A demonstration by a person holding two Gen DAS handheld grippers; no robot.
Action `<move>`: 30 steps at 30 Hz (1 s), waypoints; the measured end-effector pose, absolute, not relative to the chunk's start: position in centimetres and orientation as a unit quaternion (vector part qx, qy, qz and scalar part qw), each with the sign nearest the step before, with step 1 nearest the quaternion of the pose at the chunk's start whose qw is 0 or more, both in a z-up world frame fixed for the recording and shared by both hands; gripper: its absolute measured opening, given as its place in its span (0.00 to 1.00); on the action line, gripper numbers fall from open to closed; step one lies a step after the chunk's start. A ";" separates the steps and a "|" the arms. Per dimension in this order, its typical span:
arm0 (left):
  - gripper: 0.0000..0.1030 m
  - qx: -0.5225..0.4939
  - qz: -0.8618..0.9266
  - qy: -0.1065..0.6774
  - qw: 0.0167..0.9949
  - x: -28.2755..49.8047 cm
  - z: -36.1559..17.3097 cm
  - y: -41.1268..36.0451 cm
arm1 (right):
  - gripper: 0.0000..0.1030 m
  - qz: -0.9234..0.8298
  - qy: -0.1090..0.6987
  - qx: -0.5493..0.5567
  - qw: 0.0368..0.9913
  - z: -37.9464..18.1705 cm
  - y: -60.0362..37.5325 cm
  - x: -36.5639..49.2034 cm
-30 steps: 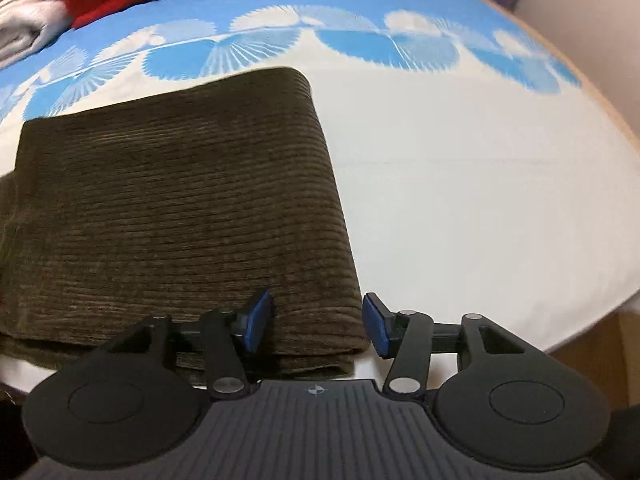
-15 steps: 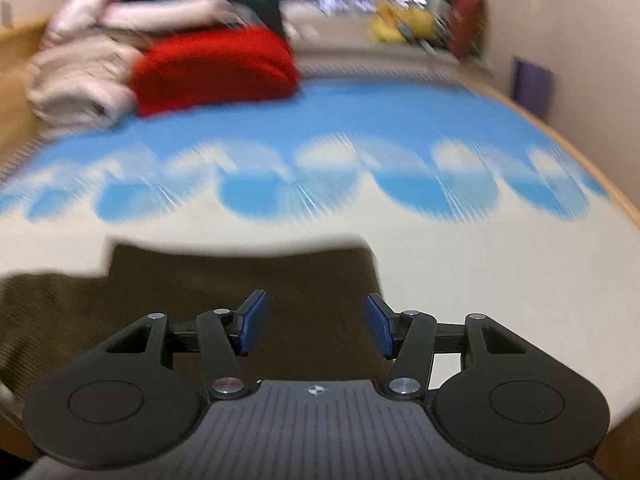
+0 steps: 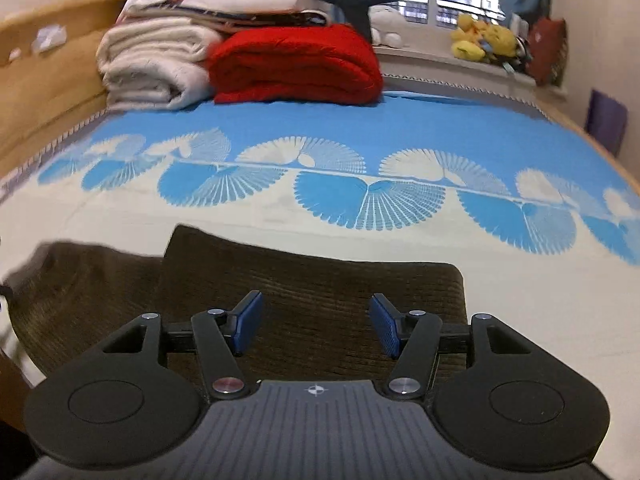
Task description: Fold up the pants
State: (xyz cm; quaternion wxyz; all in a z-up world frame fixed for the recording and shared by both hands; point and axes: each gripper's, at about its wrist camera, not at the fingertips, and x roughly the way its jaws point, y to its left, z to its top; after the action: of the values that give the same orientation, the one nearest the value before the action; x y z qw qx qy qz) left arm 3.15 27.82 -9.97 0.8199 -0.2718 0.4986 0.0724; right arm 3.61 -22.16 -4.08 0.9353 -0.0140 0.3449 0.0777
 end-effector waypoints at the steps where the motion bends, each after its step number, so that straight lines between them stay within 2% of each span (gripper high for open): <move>1: 0.68 -0.279 0.071 0.505 0.814 3.5 -10.5 27.7 | 0.59 0.079 0.351 -0.011 0.933 -4.3 -22.3 3.6; 3: 0.74 -0.284 0.072 0.520 0.802 4.4 -11.7 27.3 | 0.59 0.079 0.355 -0.009 0.932 -4.3 -22.4 3.5; 7: 0.77 -0.273 0.087 0.530 0.798 5.6 -13.1 26.6 | 0.59 0.072 0.361 -0.011 0.930 -5.0 -23.0 3.9; 12: 0.77 -0.270 0.110 0.526 0.799 6.2 -12.9 26.2 | 0.59 0.068 0.371 -0.008 0.926 -5.5 -23.7 3.9; 14: 0.68 -0.248 0.118 0.521 0.808 6.3 -12.6 25.6 | 0.59 0.068 0.373 -0.007 0.925 -5.6 -23.8 3.8; 16: 0.49 -0.206 0.121 0.510 0.827 6.4 -11.7 24.4 | 0.59 0.067 0.376 -0.011 0.924 -5.7 -23.8 3.7; 18: 0.36 -0.153 0.120 0.484 0.853 6.3 -10.4 22.9 | 0.59 0.065 0.382 -0.020 0.922 -5.9 -23.5 3.7; 22: 0.32 -0.074 0.104 0.418 0.900 5.6 -7.6 19.6 | 0.60 0.055 0.428 -0.050 0.901 -7.4 -23.0 4.1; 27: 0.31 -0.032 0.081 0.343 0.935 5.1 -5.0 16.1 | 0.60 0.054 0.516 -0.101 0.849 -10.6 -22.2 4.4; 30: 0.30 -0.014 0.055 0.311 0.949 5.1 -3.8 13.4 | 0.60 0.059 0.515 -0.108 0.848 -10.9 -22.0 3.9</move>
State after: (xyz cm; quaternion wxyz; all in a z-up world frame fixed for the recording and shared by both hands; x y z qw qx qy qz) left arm 5.15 13.42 -3.83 0.9488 -0.0141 0.3107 0.0551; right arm 3.91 -22.00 -10.88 0.8484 -0.1079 0.5149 0.0589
